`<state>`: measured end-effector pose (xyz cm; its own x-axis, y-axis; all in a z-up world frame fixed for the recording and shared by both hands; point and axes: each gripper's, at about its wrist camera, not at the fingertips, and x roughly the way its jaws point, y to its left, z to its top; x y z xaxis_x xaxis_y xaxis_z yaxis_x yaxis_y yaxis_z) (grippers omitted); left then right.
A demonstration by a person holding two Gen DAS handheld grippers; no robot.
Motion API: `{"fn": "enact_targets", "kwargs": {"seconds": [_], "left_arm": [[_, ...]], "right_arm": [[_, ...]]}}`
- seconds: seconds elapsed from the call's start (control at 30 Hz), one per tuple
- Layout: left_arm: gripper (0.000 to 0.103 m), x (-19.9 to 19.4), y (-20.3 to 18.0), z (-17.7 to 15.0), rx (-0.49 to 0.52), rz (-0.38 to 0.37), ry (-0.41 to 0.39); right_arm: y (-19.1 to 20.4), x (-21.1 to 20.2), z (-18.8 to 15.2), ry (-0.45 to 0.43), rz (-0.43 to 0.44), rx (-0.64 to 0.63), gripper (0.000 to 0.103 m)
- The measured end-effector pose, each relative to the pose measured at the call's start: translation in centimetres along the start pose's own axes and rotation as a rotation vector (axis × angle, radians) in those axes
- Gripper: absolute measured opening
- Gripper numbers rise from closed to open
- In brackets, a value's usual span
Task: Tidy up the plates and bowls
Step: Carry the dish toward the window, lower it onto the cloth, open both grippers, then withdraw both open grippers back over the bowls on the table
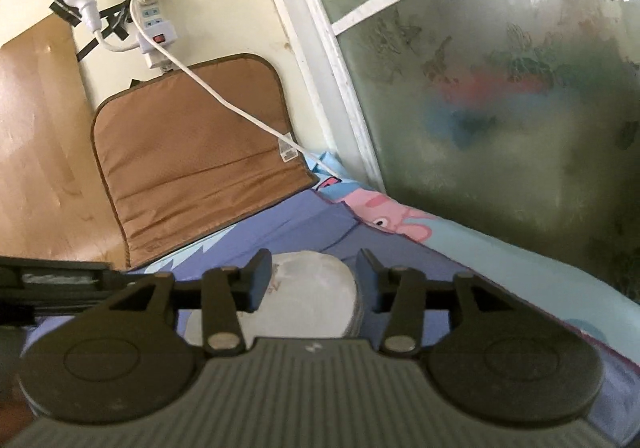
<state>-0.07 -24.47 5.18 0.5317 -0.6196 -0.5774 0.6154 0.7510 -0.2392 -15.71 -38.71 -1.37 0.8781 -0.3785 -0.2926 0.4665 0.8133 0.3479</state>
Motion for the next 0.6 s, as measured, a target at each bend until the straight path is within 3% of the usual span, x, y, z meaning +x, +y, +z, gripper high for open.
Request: {"fn": "enact_targets", "kwargs": {"seconds": [0.23,0.5,0.6], "left_arm": [[0.042,-5.2,7.0,-2.1,-0.04,0.166,-0.049],[0.042,-10.3,15.8,-5.1,-0.097,0.427,-0.055],[0.042,-12.0,18.5,-6.1,-0.122,0.482,-0.064]], "right_arm": [[4.4,0.0,-0.4,0.019,0.123,-0.038,0.05],[13.1,1.3,-2.3,0.171,0.353,-0.108,0.05],[16.4,1.6,-3.2,0.24,0.437,-0.135,0.046]]}}
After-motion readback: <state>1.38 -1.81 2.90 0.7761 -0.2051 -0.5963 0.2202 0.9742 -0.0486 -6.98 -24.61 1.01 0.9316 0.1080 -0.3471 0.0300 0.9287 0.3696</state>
